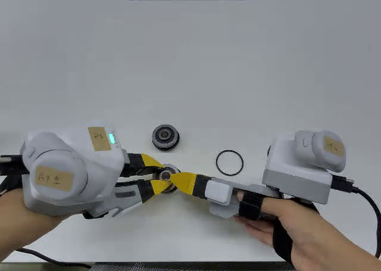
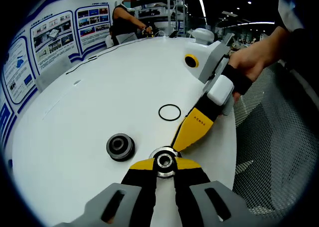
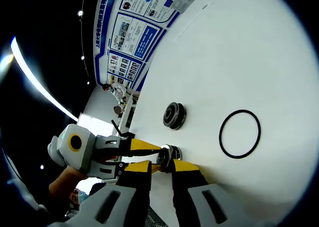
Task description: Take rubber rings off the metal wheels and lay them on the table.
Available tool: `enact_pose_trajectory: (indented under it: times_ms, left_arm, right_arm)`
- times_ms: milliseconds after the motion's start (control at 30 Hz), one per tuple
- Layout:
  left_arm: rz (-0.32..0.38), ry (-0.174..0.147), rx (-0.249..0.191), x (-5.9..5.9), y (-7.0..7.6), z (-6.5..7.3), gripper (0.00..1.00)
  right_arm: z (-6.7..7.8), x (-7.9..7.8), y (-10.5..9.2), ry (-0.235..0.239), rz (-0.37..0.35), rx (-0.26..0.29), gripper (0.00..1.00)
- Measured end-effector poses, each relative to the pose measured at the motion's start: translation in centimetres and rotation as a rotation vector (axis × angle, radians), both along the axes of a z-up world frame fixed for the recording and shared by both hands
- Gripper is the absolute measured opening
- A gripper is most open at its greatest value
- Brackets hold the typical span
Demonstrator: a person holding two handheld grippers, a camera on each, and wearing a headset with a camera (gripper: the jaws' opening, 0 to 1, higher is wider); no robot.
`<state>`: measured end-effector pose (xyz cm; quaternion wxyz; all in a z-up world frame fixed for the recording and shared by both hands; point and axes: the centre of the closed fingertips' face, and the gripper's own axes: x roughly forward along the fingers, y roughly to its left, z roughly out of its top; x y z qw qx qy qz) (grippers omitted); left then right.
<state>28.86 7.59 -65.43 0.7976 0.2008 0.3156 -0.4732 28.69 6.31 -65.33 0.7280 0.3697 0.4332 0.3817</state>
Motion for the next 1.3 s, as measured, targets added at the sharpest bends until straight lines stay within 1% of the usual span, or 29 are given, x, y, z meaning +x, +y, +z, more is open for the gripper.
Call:
enact_pose_trajectory:
  times_ms: [67, 133, 200, 267, 333, 400, 500, 567, 700, 1000, 1067, 1200, 1300]
  left_arm:
    - [0.001, 0.001, -0.002, 0.0, 0.0, 0.0, 0.13]
    - [0.002, 0.0, -0.003, 0.0, 0.0, 0.0, 0.13]
    - [0.003, 0.0, -0.004, 0.0, 0.0, 0.0, 0.13]
    - [0.004, 0.0, -0.005, 0.0, 0.0, 0.0, 0.13]
    - [0.005, 0.0, -0.006, 0.0, 0.0, 0.0, 0.13]
    - [0.004, 0.0, -0.007, 0.0, 0.0, 0.0, 0.13]
    - [0.005, -0.001, -0.008, 0.1, 0.0, 0.0, 0.13]
    - [0.006, -0.002, -0.008, 0.1, 0.0, 0.0, 0.13]
    - [0.008, -0.003, -0.009, 0.1, 0.0, 0.0, 0.13]
    - [0.011, -0.011, -0.012, 0.1, 0.0, 0.0, 0.13]
    - [0.01, -0.012, -0.012, 0.0, 0.0, 0.0, 0.13]
    - [0.008, -0.012, -0.008, 0.0, 0.0, 0.0, 0.13]
    - [0.01, -0.012, -0.009, 0.0, 0.0, 0.0, 0.13]
  right_arm:
    - [-0.2, 0.0, -0.1, -0.004, -0.001, -0.013, 0.14]
    - [-0.5, 0.1, -0.2, 0.007, -0.012, -0.021, 0.11]
    - [-0.7, 0.2, -0.3, 0.003, -0.011, -0.035, 0.07]
    - [-0.8, 0.2, -0.4, -0.011, -0.005, -0.05, 0.05]
    - [-0.9, 0.2, -0.4, -0.005, -0.01, -0.053, 0.03]
    - [-0.9, 0.2, -0.4, -0.001, -0.014, -0.052, 0.02]
    - [-0.9, 0.2, -0.5, -0.01, -0.013, -0.07, 0.02]
    - [-0.8, 0.2, -0.5, -0.006, -0.019, -0.072, 0.02]
    - [-0.4, 0.2, -0.4, -0.032, -0.007, -0.093, 0.01]
    - [-0.3, 0.2, -0.1, -0.053, 0.018, -0.122, 0.01]
    - [-0.3, 0.2, 0.1, -0.068, 0.03, -0.134, 0.01]
    - [-0.1, 0.2, 0.5, -0.112, 0.061, -0.16, 0.01]
    - [-0.1, 0.2, 0.7, -0.118, 0.07, -0.16, 0.01]
